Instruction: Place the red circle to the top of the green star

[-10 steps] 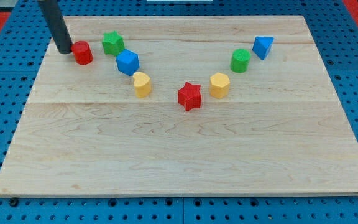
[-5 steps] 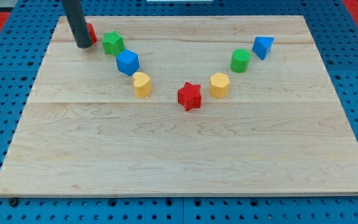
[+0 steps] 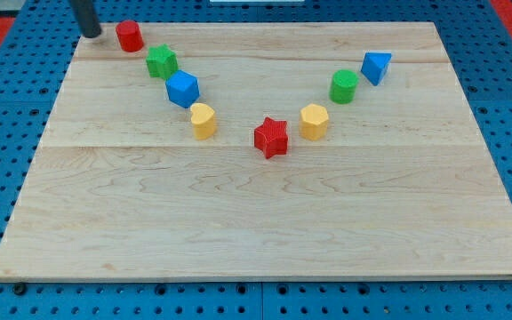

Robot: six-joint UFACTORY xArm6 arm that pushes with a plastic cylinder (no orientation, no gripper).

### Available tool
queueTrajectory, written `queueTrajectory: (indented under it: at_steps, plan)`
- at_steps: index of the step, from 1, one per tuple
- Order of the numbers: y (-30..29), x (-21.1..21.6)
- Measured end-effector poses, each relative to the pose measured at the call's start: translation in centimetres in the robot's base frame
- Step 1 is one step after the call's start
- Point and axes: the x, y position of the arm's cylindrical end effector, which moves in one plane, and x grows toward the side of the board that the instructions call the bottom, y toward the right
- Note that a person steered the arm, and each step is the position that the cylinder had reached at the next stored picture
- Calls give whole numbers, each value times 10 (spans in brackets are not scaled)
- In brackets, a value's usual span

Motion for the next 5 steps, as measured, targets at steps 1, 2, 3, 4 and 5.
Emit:
queueTrajectory:
  at_steps: [1, 2, 3, 4, 5]
  plan:
    - [45, 1]
    - [-35, 4]
    - [-41, 96]
    - [53, 213]
    - [159, 277]
